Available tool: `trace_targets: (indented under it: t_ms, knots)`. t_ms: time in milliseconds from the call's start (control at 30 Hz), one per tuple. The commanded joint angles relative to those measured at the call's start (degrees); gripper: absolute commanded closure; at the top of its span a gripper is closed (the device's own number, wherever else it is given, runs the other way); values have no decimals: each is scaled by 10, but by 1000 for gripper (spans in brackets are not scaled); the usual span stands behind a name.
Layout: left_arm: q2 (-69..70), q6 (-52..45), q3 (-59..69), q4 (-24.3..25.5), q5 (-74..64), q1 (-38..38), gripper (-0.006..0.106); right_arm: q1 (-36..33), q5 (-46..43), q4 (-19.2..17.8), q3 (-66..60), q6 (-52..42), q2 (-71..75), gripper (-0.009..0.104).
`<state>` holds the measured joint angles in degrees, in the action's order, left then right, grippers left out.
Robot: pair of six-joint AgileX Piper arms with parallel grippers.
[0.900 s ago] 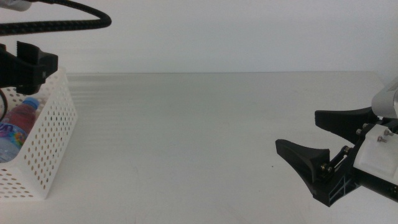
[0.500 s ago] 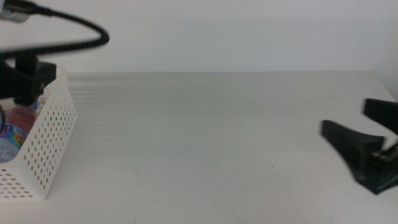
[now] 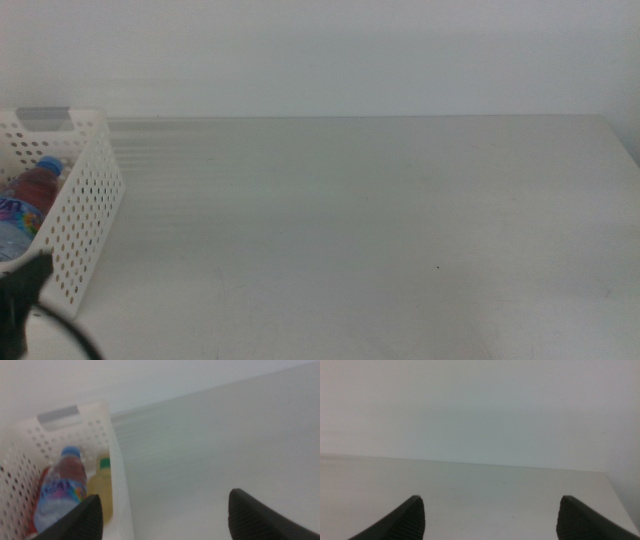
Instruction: Use arms to grab the bottles and put them into the dustbin to the left of the table.
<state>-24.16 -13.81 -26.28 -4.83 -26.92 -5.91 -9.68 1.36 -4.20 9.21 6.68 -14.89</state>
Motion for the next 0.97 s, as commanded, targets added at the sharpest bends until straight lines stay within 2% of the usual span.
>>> trace_targets:
  t_ms: [0,233,433,933]
  knots:
    - [39,8,35,-2,50,-2,23,15,-43,1,-7,-7,28,20]
    - [167,8,173,-3,67,-2,23,20,-43,1,-78,-7,118,20]
    - [231,8,242,-3,67,-2,23,20,-21,1,-104,-7,155,20]
    - [257,8,282,-1,93,-2,23,20,-14,1,-104,-7,170,20]
